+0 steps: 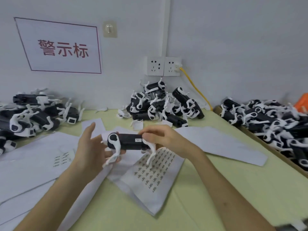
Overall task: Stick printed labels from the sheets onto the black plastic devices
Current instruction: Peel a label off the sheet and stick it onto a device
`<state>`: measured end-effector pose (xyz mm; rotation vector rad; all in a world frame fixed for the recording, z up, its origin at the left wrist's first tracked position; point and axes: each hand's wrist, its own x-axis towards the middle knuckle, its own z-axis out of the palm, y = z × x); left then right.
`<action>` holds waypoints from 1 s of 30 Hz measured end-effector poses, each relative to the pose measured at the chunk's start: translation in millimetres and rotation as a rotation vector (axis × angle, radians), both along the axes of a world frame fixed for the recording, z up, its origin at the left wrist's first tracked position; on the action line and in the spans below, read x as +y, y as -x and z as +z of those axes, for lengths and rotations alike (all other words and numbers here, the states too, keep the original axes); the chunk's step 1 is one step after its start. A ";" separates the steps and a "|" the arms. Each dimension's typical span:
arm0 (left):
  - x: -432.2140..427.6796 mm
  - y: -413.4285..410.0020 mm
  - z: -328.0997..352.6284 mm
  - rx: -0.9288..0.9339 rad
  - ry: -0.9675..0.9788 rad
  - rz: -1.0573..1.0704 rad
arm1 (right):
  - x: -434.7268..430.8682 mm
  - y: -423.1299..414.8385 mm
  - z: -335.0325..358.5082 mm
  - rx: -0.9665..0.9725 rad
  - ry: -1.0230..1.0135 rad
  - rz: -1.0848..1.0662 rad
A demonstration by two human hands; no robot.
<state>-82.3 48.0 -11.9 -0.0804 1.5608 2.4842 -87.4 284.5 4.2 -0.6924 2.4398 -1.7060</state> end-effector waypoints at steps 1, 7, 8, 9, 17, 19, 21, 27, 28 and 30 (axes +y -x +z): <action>-1.6 0.9 0.4 -0.012 -0.041 0.006 | 1.5 0.2 -0.9 -0.061 0.031 0.018; 1.0 7.1 -9.4 -0.051 -0.002 0.021 | 16.4 11.0 2.0 -0.393 0.198 -0.142; 1.4 8.7 -11.6 -0.046 0.017 0.027 | 23.1 12.6 4.3 -0.412 0.265 -0.192; 1.5 9.9 -12.8 -0.041 0.024 0.028 | 32.4 14.5 7.5 -0.410 0.403 -0.239; 4.0 15.1 -16.9 -0.009 0.058 0.022 | 116.1 10.9 29.6 -0.080 1.473 -0.185; 5.2 15.5 -17.4 0.004 0.083 0.033 | 105.2 17.4 21.0 -0.097 1.323 -0.419; 5.1 16.4 -18.9 0.014 0.109 0.049 | 88.7 21.9 14.3 -0.122 1.122 -0.598; 2.5 19.4 -20.8 0.022 0.183 0.095 | 48.8 25.6 -6.0 -0.007 0.359 -0.726; 3.0 18.4 -19.4 0.029 0.207 0.105 | 42.0 25.5 -10.1 0.039 0.265 -0.710; 4.0 15.7 -16.3 0.060 0.267 0.130 | 28.6 24.4 -17.0 0.118 0.064 -0.672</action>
